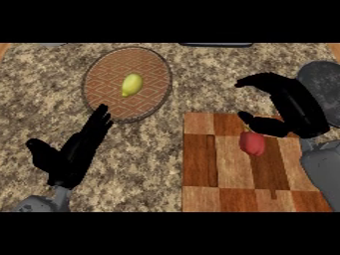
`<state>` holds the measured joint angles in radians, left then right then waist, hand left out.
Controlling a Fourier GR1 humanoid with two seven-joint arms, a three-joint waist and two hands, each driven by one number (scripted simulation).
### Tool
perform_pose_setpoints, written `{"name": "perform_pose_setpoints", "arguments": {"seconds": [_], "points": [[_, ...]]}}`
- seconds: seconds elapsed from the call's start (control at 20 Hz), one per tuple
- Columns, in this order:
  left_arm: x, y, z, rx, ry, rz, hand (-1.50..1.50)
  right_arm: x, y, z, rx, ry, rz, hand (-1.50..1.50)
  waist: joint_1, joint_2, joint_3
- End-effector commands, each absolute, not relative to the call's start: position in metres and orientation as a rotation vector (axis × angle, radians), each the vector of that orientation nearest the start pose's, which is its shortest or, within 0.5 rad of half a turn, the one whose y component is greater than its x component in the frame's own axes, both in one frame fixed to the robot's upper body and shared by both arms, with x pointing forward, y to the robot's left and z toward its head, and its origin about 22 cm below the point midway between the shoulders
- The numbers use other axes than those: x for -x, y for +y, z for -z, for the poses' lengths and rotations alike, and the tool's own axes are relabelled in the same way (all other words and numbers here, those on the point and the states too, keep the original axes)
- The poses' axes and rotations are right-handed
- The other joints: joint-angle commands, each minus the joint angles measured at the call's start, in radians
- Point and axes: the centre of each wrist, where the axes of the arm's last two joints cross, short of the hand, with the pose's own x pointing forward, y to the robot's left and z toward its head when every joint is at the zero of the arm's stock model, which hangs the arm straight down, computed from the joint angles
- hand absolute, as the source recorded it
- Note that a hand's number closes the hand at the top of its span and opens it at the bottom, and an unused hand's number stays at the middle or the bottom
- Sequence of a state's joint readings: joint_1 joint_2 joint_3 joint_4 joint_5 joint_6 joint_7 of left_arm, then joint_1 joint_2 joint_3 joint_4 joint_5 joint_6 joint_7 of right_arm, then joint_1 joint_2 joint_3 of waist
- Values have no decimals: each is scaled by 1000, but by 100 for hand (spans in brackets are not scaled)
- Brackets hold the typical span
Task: Pick the bell pepper from the cutting board and place it in the pan
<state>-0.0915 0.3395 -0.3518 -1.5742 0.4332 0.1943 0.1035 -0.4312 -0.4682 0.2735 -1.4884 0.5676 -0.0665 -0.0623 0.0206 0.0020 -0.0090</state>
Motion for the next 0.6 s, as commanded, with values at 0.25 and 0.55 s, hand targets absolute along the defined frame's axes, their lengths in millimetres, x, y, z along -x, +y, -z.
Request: {"name": "perform_pose_setpoints", "arguments": {"seconds": [0.25, 0.55], "points": [[-259, 209, -20, 219, -1357, 98, 0, -327, -179, -103, 988, -1524, -1537, -150, -13, -5, 4], [-253, 221, -14, 218, -1346, 105, 0, -328, -158, -87, 1289, -895, -1835, -150, 9, -12, -3]]}}
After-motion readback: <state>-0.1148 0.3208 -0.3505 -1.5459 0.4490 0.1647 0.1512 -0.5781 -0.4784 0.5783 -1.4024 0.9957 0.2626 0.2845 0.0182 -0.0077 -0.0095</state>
